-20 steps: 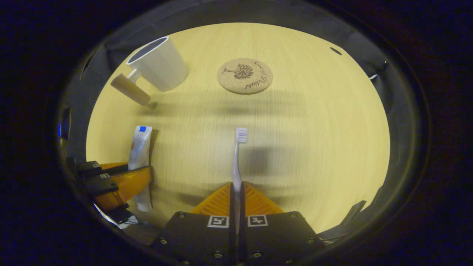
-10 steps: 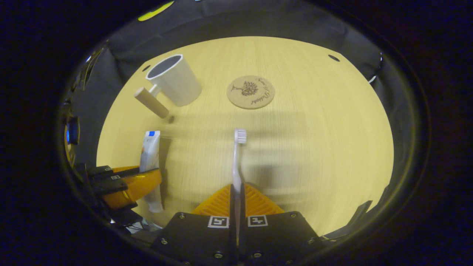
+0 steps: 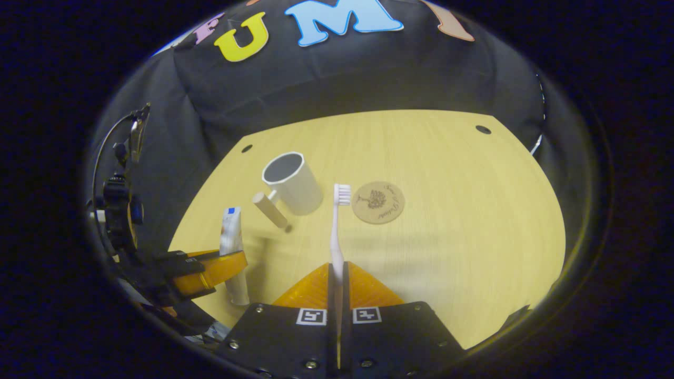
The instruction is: Put the toothbrush and toothpaste on the desktop into the cup, then pick up the cup and place it on the coaster on the desktop.
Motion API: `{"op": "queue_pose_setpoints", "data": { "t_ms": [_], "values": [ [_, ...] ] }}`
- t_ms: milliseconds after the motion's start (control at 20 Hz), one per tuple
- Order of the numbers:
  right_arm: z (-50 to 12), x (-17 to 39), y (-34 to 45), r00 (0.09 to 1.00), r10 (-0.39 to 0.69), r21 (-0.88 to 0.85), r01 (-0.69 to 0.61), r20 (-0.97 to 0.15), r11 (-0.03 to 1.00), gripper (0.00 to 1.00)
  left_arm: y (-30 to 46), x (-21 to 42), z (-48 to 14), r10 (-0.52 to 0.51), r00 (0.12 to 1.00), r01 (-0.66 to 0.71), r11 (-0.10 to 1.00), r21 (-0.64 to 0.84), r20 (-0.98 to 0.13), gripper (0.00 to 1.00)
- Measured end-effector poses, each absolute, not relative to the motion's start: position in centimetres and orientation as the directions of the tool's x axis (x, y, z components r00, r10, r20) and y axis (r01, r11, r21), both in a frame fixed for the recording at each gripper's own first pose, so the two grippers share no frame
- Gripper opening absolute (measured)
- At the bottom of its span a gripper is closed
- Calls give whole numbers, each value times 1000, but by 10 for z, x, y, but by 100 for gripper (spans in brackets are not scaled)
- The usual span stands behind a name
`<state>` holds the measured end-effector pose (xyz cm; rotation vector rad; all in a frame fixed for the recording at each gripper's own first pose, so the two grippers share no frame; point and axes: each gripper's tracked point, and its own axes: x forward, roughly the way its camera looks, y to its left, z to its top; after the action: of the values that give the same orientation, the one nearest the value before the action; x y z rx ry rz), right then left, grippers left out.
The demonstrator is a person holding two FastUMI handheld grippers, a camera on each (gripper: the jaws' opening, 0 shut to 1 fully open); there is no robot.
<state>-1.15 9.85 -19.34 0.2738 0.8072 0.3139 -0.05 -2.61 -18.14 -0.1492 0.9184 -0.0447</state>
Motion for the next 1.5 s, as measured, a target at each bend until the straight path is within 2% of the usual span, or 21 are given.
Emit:
{"op": "queue_pose_setpoints", "data": {
  "t_ms": [450, 750, 1050, 1300, 1500],
  "values": [
    [-139, 17, 105, 767, 417, 355, -262, -488, 897, 4, -2, 67, -114, -54, 838, -64, 979, -196, -543, 29],
    [-130, 27, 105, 782, 402, 342, -256, -477, 904, 4, 1, 124, -60, -59, 941, -19, 974, -224, -334, 29],
    [-130, 34, 96, 795, 358, 331, -210, -489, 920, 4, -23, 172, -42, -140, 968, 86, 965, -249, -210, 29],
    [-128, 32, 86, 809, 310, 305, -170, -499, 937, 4, -54, 211, -67, -226, 951, 160, 944, -288, -210, 29],
    [-129, 28, 86, 807, 300, 299, -162, -509, 941, 4, -62, 226, -96, -241, 939, 174, 949, -264, -247, 28]
  ]
}}
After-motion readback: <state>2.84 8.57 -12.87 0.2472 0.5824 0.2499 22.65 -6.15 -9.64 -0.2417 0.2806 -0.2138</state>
